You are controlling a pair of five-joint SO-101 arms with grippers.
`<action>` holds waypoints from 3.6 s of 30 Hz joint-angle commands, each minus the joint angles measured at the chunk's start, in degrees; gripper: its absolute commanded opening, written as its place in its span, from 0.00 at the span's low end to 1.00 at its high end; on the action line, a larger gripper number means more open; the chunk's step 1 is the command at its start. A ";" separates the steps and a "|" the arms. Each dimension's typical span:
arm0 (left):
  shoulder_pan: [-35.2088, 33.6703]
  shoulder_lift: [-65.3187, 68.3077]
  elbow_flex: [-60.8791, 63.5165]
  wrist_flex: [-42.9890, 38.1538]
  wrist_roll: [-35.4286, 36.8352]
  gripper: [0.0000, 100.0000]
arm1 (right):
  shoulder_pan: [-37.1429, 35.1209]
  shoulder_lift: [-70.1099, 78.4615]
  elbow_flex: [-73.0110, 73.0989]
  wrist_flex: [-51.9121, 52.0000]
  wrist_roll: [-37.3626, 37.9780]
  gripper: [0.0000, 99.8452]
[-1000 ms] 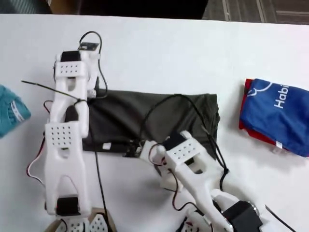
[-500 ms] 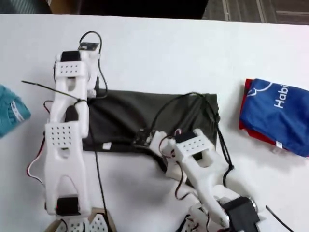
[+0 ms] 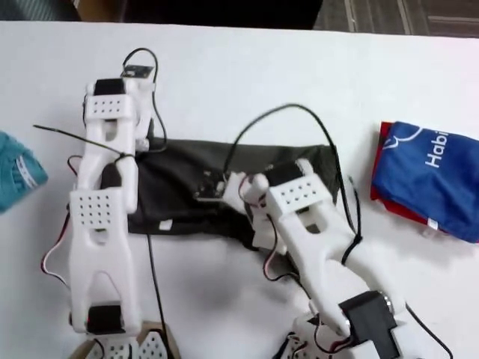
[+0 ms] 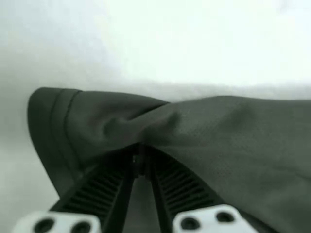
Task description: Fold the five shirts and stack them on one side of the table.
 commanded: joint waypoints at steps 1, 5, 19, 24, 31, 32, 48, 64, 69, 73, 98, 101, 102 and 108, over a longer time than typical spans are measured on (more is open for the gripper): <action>-1.58 0.35 -1.01 0.00 -0.09 0.03 | 0.48 0.57 -8.53 3.21 2.20 0.02; -1.58 0.35 -1.01 0.00 -0.09 0.03 | 2.24 5.67 -15.65 3.30 2.55 0.02; -1.49 0.35 -1.01 0.00 -0.09 0.03 | 10.07 38.81 -59.34 12.18 10.99 0.02; -1.49 0.35 -1.01 0.00 -0.09 0.03 | 10.15 48.04 -71.38 14.02 10.81 0.04; -1.49 0.35 -1.01 0.00 -0.09 0.03 | 11.30 52.70 -79.21 14.99 9.49 0.30; -1.49 0.35 -1.01 0.00 -0.09 0.03 | 11.56 52.70 -79.82 14.99 9.49 0.30; -1.49 0.35 -1.01 0.00 -0.09 0.03 | 13.85 29.32 -62.95 16.40 -1.93 0.27; -1.49 0.35 -1.01 0.00 -0.09 0.03 | 14.55 13.85 -22.07 4.79 -1.85 0.27; -1.49 0.35 -1.01 0.00 -0.09 0.03 | 17.01 13.93 -21.54 -1.98 -0.62 0.27; -1.49 0.35 -1.01 0.00 -0.09 0.03 | 18.07 17.19 -21.71 -6.55 2.02 0.27; -1.49 0.35 -1.01 0.00 -0.09 0.03 | 24.75 45.85 -75.34 14.73 1.67 0.27; -1.49 0.35 -1.01 0.00 -0.09 0.03 | 25.01 44.88 -75.78 16.40 -1.49 0.26; -1.49 0.35 -1.01 0.00 -0.09 0.03 | 24.92 44.00 -74.90 16.40 -3.25 0.23; -1.41 0.35 -1.01 0.00 -0.09 0.03 | 18.15 36.62 -63.74 16.40 -7.47 0.03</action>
